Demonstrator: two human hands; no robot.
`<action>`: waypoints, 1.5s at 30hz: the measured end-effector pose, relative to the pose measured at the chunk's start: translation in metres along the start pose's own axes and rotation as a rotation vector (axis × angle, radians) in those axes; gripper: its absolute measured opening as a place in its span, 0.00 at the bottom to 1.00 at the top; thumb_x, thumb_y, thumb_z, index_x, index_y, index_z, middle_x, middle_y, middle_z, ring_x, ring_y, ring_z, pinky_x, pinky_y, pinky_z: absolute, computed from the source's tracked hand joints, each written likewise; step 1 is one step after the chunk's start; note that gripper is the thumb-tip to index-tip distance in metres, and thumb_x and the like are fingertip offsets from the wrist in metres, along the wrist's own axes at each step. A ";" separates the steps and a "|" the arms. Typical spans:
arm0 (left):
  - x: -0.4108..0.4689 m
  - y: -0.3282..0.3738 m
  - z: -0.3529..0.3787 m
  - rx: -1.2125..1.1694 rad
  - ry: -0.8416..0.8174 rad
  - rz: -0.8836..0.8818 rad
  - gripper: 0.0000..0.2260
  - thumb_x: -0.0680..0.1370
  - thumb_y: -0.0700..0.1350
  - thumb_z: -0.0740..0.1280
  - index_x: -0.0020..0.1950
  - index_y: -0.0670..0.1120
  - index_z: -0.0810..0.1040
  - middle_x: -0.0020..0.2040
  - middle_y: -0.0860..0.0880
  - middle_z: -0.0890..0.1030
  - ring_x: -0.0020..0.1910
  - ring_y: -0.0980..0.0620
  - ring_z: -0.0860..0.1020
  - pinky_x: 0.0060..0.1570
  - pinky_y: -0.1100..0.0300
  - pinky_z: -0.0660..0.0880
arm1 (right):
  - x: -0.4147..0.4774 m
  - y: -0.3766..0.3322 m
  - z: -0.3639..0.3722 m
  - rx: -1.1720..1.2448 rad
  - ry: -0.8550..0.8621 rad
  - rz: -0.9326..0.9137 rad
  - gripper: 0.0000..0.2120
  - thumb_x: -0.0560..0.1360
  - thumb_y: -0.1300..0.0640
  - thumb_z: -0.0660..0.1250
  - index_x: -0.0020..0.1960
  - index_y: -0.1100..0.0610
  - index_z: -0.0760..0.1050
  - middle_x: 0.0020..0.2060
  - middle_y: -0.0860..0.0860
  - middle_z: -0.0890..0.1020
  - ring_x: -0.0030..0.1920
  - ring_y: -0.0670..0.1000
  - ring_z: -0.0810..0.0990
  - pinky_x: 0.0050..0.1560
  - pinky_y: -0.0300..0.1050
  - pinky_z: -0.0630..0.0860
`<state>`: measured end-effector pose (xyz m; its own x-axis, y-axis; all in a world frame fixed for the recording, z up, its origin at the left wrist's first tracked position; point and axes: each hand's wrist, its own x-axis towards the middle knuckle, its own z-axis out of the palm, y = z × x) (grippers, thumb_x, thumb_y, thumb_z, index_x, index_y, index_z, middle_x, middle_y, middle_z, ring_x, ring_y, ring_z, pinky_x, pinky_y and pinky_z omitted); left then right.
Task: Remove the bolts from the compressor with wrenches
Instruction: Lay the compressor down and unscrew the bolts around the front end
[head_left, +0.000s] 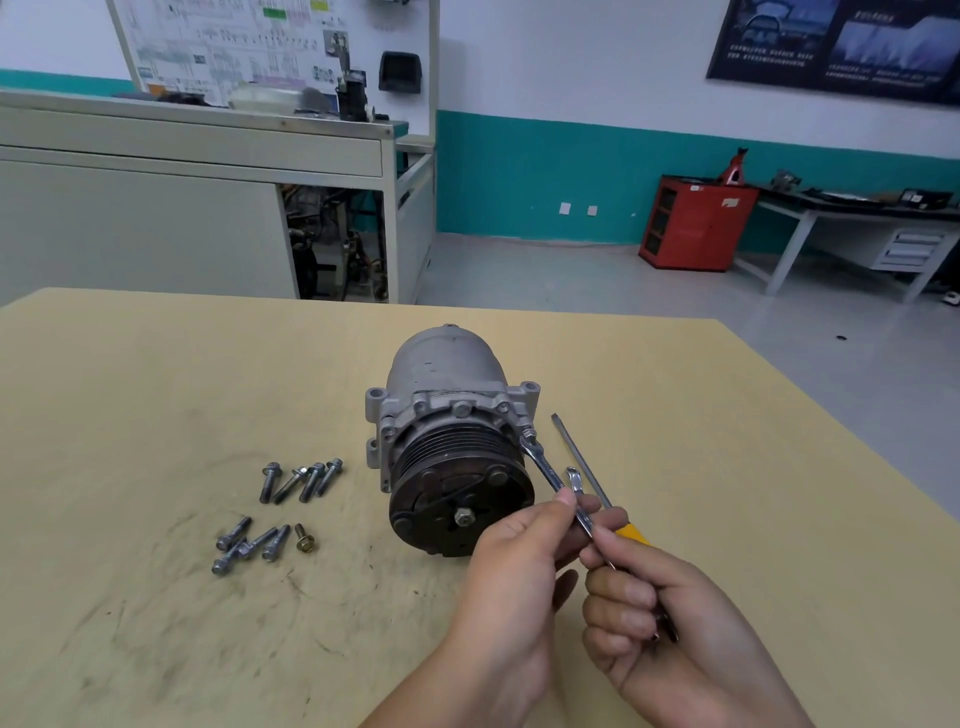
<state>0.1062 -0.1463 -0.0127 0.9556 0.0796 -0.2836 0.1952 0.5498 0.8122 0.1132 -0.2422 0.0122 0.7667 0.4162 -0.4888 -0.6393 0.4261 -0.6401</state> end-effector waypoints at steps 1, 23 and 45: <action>0.001 0.000 0.000 -0.005 -0.004 0.001 0.11 0.79 0.48 0.61 0.44 0.45 0.81 0.45 0.48 0.86 0.45 0.55 0.81 0.65 0.47 0.66 | 0.000 -0.001 0.000 -0.015 -0.001 -0.004 0.11 0.64 0.59 0.65 0.24 0.62 0.75 0.15 0.48 0.61 0.13 0.44 0.60 0.13 0.35 0.60; 0.008 -0.004 0.005 -0.050 -0.006 0.000 0.11 0.79 0.47 0.61 0.46 0.43 0.81 0.45 0.46 0.85 0.44 0.54 0.81 0.61 0.49 0.68 | 0.007 -0.013 -0.014 -0.197 -0.028 -0.033 0.11 0.66 0.55 0.64 0.30 0.62 0.74 0.17 0.49 0.60 0.15 0.46 0.59 0.16 0.37 0.59; 0.001 0.006 0.004 -0.131 0.016 -0.049 0.13 0.75 0.51 0.66 0.44 0.41 0.81 0.43 0.45 0.85 0.18 0.56 0.70 0.17 0.69 0.64 | 0.005 0.003 0.004 0.032 -0.079 -0.094 0.09 0.64 0.59 0.66 0.26 0.60 0.77 0.18 0.52 0.67 0.17 0.47 0.66 0.17 0.37 0.66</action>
<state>0.1096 -0.1458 -0.0062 0.9419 0.0627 -0.3300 0.2098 0.6574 0.7238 0.1147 -0.2361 0.0104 0.8170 0.4347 -0.3788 -0.5677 0.4913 -0.6606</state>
